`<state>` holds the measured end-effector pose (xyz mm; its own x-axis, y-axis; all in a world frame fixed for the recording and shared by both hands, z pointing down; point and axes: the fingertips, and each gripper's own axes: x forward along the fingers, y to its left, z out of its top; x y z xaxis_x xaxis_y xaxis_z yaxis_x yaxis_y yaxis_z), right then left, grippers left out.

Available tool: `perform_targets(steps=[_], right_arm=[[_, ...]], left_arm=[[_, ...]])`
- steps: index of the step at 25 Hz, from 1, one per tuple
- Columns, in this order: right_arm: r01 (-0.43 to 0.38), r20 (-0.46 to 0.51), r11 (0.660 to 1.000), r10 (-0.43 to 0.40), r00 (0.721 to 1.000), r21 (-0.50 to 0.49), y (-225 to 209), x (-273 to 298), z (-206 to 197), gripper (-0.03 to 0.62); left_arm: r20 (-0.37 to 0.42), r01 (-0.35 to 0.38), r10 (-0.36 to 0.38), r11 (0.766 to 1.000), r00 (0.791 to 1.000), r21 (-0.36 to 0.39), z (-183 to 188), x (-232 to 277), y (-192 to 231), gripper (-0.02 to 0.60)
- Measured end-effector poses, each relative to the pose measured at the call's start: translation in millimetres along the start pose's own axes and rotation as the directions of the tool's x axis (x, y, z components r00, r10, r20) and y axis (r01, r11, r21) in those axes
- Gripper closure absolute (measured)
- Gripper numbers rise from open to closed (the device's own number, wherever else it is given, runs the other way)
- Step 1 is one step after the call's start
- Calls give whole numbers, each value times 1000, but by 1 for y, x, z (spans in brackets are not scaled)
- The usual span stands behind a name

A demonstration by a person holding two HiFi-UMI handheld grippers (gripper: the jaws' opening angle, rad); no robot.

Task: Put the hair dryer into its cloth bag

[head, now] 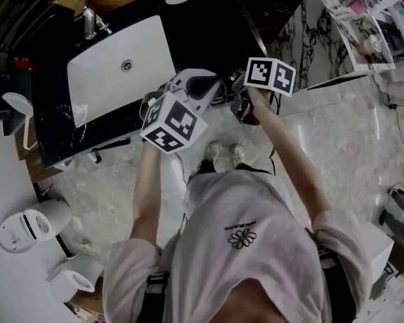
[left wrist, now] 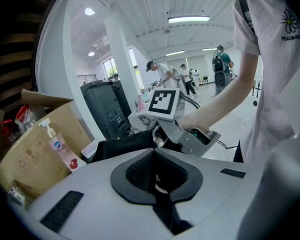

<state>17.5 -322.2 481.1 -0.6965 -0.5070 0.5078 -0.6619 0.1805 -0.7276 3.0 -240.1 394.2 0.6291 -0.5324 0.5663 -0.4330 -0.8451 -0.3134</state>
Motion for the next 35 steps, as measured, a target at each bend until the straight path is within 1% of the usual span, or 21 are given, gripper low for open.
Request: perform_targets(steps=[1, 3, 5, 8, 11, 12, 13, 15, 16, 17, 21, 24, 27, 32, 34, 35], right_arm=[[-4, 6, 1000, 4, 1000, -1, 0, 4, 1, 345], [-44, 13, 998, 43, 999, 50, 0, 10, 2, 352], [-90, 15, 991, 89, 996, 95, 2, 9, 5, 399], [-121, 45, 988, 117, 992, 99, 7, 5, 11, 421], [-154, 115, 982, 142, 983, 107, 9, 1, 22, 427], [-160, 147, 983, 146, 978, 92, 10, -2, 28, 431], [-158, 181, 986, 146, 973, 54, 13, -5, 35, 439], [-131, 242, 989, 143, 960, -64, 22, -11, 51, 479], [-115, 252, 987, 140, 958, -112, 26, -11, 56, 499], [-101, 245, 985, 133, 960, -139, 29, -8, 59, 503], [-44, 212, 981, 84, 974, -188, 29, 3, 53, 502], [-40, 216, 981, 81, 973, -189, 27, 7, 50, 500], [-28, 223, 975, 78, 972, -220, 25, 7, 48, 500], [15, 229, 954, 57, 972, -301, 23, -5, 43, 474], [40, 238, 938, 46, 970, -344, 23, -16, 40, 476], [55, 247, 929, 40, 968, -365, 22, -23, 40, 493]], left_arm=[[-3, -2, 2, 1000, 1000, -2, -1, -1, 0, 563], [0, -8, 8, 1000, 1000, -12, -3, -5, 0, 563], [15, -10, 10, 1000, 1000, -27, -3, -9, 0, 563], [27, -11, 12, 999, 1000, -34, -1, -12, 2, 563], [25, -4, 5, 1000, 1000, -27, 1, -13, 1, 563], [24, -1, 1, 1000, 1000, -25, 1, -13, 0, 563], [24, 1, -1, 1000, 1000, -24, 1, -14, 0, 563], [23, -1, 2, 1000, 1000, -23, 1, -15, 1, 563], [23, -7, 7, 1000, 1000, -23, 0, -16, 3, 563], [20, -14, 14, 1000, 1000, -23, -1, -16, 5, 563], [1, -19, 19, 1000, 1000, -21, -5, -14, 8, 563], [-5, -10, 10, 1000, 1000, -25, -9, -13, 7, 563], [-7, 4, -5, 999, 1000, -38, -12, -9, 3, 563], [-21, 25, -26, 998, 999, -54, -19, 2, -5, 563], [-29, 25, -27, 998, 999, -63, -23, 5, -6, 563], [-35, 23, -26, 998, 999, -65, -25, 6, -7, 563]])
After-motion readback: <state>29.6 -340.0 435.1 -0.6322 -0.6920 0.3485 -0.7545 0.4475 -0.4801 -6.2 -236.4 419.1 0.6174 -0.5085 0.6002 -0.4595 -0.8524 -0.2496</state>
